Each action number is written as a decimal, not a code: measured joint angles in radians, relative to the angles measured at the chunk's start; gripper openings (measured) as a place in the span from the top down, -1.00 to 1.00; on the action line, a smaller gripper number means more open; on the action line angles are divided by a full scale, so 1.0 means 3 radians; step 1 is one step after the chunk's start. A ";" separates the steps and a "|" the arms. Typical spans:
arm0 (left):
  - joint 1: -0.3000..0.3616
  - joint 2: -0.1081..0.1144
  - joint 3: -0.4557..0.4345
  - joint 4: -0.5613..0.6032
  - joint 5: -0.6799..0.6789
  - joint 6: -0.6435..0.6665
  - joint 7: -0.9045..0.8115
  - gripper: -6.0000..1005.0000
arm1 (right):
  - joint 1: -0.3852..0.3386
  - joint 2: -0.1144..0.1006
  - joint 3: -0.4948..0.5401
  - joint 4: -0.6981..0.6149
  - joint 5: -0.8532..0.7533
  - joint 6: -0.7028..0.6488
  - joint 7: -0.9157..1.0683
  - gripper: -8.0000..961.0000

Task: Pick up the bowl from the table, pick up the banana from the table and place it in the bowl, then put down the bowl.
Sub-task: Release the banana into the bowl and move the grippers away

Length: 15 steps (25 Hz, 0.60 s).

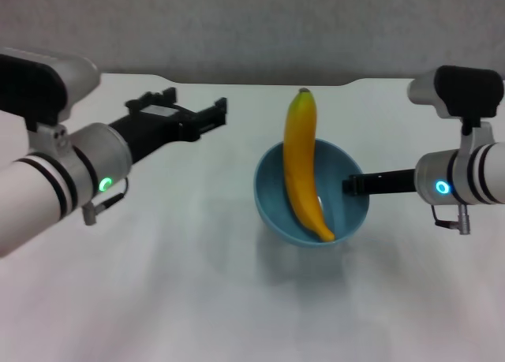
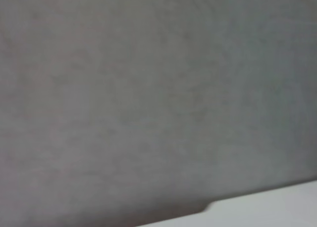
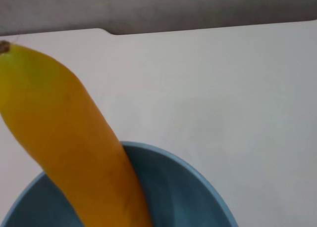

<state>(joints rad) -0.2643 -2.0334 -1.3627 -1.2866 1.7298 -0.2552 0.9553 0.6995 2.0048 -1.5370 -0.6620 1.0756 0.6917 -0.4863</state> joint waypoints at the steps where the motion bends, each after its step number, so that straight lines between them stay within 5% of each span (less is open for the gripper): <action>1: 0.0003 -0.0002 -0.0037 0.0028 0.0000 0.0036 0.0022 -0.80 | -0.0002 0.0000 0.0026 0.0013 0.0000 0.0002 -0.0018 0.93; 11: 0.0018 -0.0019 -0.0004 0.0453 -0.0031 0.0839 0.0759 -0.80 | 0.0079 0.0002 0.0119 0.0161 0.0035 0.0124 -0.0090 0.93; 15: 0.0029 -0.0015 -0.0001 0.0518 -0.0034 0.0996 0.0758 -0.80 | 0.0303 -0.0002 0.0173 0.0307 0.0025 0.0366 -0.0086 0.93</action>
<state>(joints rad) -0.2554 -2.0380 -1.3628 -1.1311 1.7196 0.0437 1.1829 0.7903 2.0044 -1.4852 -0.5699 1.0832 0.8015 -0.5120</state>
